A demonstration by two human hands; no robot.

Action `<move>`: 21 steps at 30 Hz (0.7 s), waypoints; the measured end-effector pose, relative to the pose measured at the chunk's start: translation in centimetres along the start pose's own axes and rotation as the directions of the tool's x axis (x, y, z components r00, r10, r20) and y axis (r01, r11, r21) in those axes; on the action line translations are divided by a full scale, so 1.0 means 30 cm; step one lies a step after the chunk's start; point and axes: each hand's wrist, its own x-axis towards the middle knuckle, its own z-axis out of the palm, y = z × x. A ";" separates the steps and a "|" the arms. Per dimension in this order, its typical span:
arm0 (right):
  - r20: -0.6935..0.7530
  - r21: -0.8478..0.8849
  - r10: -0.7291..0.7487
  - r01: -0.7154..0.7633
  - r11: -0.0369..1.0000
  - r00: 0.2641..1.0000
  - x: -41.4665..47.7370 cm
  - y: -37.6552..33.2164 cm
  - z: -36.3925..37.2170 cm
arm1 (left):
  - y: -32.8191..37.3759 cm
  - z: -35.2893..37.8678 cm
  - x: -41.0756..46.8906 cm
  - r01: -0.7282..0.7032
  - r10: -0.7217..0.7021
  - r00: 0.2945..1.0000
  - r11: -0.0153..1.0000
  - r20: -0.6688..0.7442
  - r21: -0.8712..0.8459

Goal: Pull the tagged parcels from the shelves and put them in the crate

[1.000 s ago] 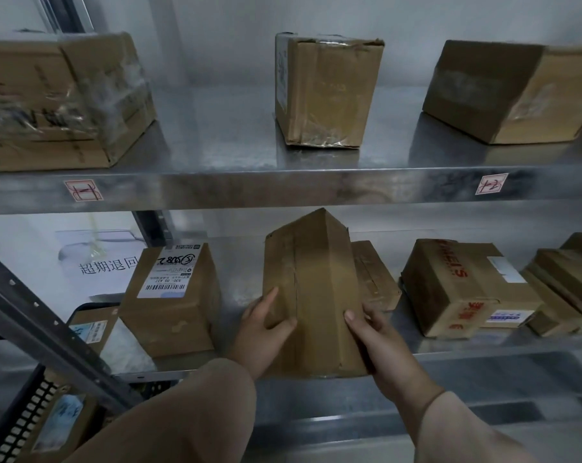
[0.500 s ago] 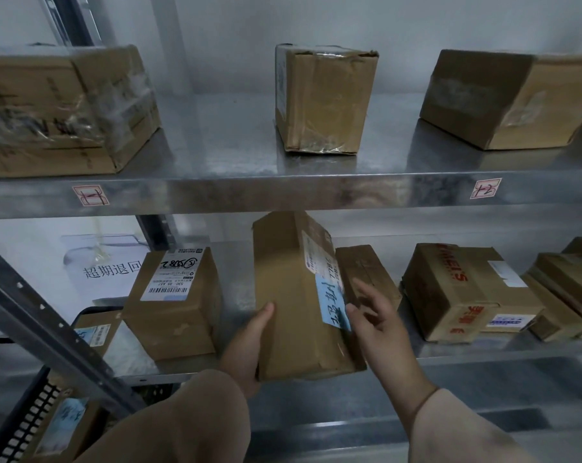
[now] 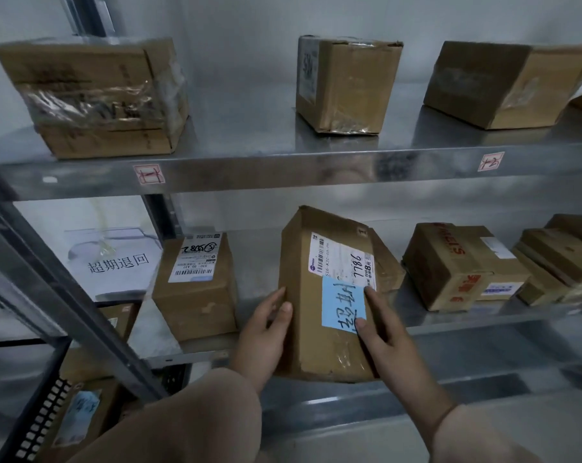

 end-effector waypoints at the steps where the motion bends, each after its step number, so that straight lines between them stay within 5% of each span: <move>1: -0.030 -0.036 -0.016 0.015 0.999 0.999 -0.032 0.006 0.016 | -0.001 -0.015 -0.030 0.027 -0.027 0.997 1.000 0.078 -0.007; 4: -0.131 -0.158 -0.088 0.067 0.985 0.987 -0.128 0.032 0.072 | -0.038 -0.065 -0.107 0.051 -0.066 0.970 0.996 0.236 0.069; 7: -0.170 -0.231 -0.114 0.073 0.970 0.979 -0.245 0.052 0.146 | -0.093 -0.136 -0.182 -0.048 0.004 0.978 0.977 0.210 0.206; 11: -0.180 -0.269 -0.071 0.020 0.963 0.981 -0.417 0.078 0.264 | -0.190 -0.244 -0.318 -0.059 0.016 0.967 0.985 0.254 0.161; 21: 0.069 -0.378 0.054 -0.024 0.926 0.996 -0.743 0.146 0.568 | -0.505 -0.556 -0.635 -0.004 -0.057 0.961 0.976 0.270 0.217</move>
